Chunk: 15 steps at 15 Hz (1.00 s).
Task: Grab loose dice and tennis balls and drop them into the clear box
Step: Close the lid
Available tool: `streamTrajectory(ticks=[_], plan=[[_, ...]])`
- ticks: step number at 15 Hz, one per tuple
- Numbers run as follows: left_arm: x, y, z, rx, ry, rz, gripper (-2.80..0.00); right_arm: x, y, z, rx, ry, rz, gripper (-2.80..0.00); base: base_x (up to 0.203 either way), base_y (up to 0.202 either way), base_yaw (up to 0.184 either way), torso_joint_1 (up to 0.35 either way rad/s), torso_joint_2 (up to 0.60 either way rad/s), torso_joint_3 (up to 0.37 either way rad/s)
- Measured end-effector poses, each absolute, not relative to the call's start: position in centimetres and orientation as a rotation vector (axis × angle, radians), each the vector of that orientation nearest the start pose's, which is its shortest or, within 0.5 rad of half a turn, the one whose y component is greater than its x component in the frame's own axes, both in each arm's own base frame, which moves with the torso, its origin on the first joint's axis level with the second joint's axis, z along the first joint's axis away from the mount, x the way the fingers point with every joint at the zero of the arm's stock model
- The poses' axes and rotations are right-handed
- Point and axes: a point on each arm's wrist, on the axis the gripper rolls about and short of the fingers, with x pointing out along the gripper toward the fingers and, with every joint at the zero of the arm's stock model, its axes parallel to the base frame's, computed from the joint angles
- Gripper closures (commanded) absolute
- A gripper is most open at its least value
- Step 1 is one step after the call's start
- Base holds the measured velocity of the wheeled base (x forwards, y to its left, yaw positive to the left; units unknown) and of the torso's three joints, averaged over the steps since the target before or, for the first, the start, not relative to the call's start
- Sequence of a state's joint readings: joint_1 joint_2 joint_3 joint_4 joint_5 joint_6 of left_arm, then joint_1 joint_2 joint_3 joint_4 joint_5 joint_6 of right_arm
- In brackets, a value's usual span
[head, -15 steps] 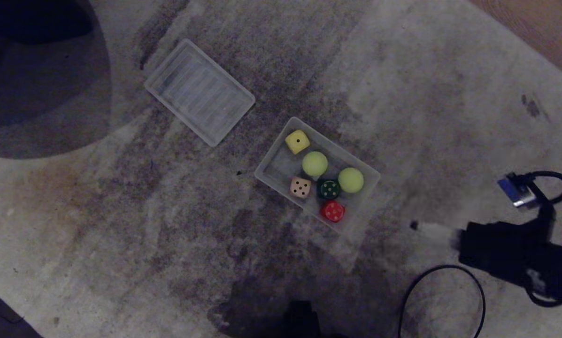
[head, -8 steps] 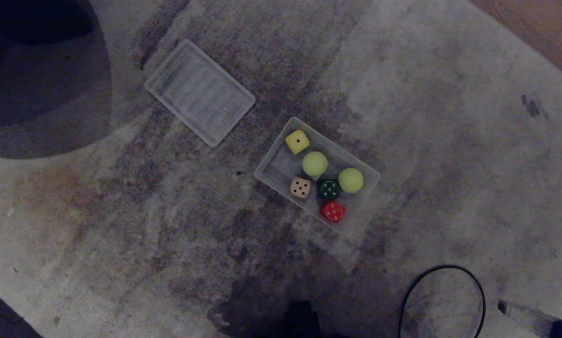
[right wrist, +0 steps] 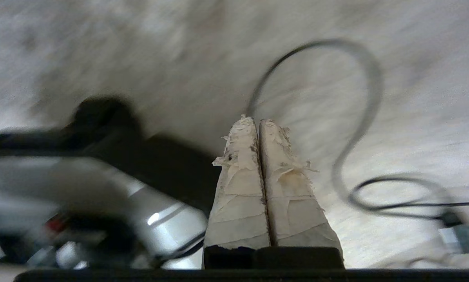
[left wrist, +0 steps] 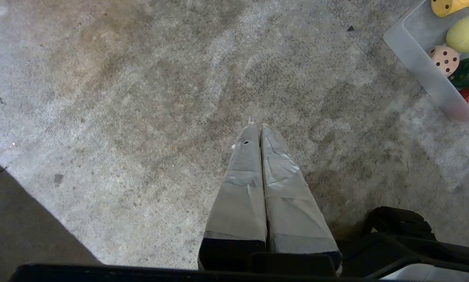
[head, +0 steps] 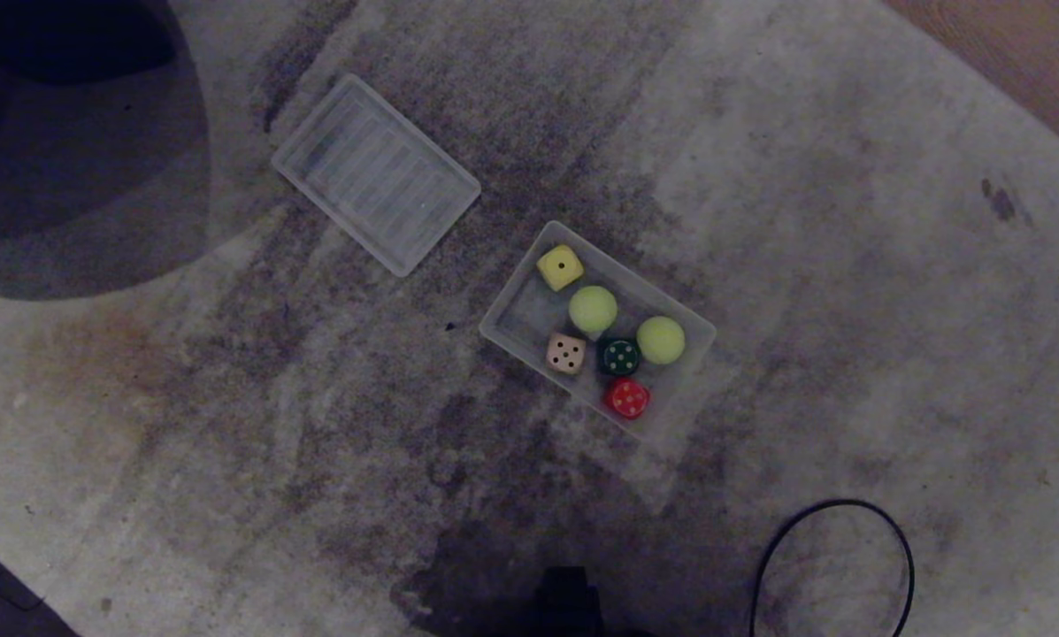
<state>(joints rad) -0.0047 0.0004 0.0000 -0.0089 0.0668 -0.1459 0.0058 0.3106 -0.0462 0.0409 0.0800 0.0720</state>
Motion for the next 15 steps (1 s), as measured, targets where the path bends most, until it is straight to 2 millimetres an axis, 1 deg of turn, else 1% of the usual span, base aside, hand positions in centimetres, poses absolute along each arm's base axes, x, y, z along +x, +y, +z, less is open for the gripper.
streamTrajectory(ticks=[2,8,15], plan=[[-2.3,0.2,7.6,-0.146,-0.013,0.061,0.00,-0.4,-0.1,8.6,0.063,0.238,-0.048,0.00,0.000,0.000,0.000,0.000,0.00,0.000],[-2.3,0.2,7.6,-0.146,-0.013,0.061,0.00,-2.0,0.0,7.7,-0.002,0.045,0.015,0.00,0.000,0.000,0.000,0.000,0.00,0.000],[-2.3,0.2,7.6,-0.146,-0.013,0.061,0.00,-2.3,0.0,7.6,0.000,0.003,0.019,0.00,0.000,0.000,0.000,0.000,0.00,0.000]])
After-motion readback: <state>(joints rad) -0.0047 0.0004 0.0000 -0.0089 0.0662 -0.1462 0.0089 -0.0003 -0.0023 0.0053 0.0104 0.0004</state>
